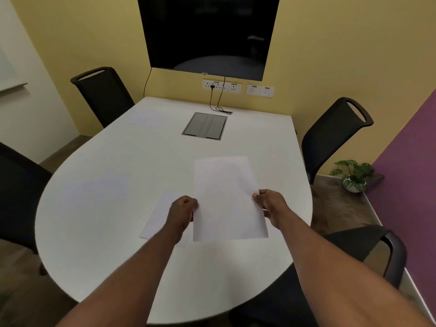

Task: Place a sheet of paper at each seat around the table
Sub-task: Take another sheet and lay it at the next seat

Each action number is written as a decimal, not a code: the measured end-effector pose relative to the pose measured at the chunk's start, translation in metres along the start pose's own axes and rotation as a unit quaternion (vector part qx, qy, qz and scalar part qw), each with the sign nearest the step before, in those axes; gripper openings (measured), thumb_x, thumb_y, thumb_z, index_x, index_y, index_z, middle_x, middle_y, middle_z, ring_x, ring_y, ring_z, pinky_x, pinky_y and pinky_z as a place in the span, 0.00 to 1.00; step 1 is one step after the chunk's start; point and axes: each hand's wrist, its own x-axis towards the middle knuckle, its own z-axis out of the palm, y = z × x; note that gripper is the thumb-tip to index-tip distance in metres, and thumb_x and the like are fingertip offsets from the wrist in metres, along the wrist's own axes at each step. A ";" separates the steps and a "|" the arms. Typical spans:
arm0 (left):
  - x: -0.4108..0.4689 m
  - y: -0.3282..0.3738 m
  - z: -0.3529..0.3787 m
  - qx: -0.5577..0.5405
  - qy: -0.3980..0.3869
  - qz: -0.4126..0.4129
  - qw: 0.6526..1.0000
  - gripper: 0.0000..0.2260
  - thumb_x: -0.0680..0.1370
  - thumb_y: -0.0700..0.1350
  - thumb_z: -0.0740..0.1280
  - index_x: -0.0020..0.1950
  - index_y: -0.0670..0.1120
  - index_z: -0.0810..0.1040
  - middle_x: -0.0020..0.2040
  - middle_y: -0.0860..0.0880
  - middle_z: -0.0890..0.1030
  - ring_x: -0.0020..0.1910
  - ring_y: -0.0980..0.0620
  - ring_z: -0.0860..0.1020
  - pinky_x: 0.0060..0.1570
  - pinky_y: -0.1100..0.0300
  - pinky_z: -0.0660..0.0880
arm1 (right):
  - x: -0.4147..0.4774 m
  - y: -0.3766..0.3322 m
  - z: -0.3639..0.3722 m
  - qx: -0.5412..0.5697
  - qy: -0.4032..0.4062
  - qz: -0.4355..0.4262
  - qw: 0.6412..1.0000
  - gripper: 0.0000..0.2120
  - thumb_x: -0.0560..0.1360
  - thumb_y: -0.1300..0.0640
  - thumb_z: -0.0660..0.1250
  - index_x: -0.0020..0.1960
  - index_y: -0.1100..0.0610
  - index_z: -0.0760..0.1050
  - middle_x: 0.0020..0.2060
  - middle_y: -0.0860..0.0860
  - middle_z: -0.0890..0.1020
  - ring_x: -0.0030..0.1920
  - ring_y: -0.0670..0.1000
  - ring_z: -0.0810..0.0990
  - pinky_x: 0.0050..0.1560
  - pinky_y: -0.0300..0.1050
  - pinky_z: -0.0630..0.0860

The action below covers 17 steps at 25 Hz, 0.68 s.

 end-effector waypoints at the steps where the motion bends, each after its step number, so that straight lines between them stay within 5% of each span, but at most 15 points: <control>1: -0.009 -0.004 0.005 0.004 0.003 0.002 1.000 0.07 0.74 0.39 0.66 0.36 0.44 0.75 0.37 0.46 0.78 0.36 0.47 0.75 0.36 0.57 0.74 | -0.006 -0.002 -0.010 -0.014 -0.004 -0.003 1.000 0.06 0.73 0.66 0.68 0.47 0.58 0.83 0.44 0.56 0.85 0.41 0.55 0.82 0.42 0.47 0.78; 9: -0.064 -0.022 0.042 0.033 0.041 0.003 0.999 0.04 0.74 0.39 0.69 0.39 0.42 0.80 0.35 0.48 0.83 0.28 0.52 0.78 0.30 0.60 0.71 | -0.020 -0.013 -0.055 -0.103 -0.028 -0.026 0.994 0.07 0.75 0.66 0.66 0.50 0.65 0.81 0.45 0.58 0.82 0.43 0.57 0.80 0.42 0.48 0.80; 17: -0.042 -0.046 0.085 0.065 0.099 -0.075 0.990 0.04 0.73 0.40 0.72 0.39 0.40 0.81 0.39 0.46 0.85 0.27 0.52 0.79 0.28 0.62 0.67 | 0.060 -0.010 -0.072 -0.198 -0.093 -0.013 0.976 0.08 0.76 0.64 0.66 0.49 0.69 0.80 0.43 0.58 0.80 0.42 0.56 0.78 0.38 0.46 0.79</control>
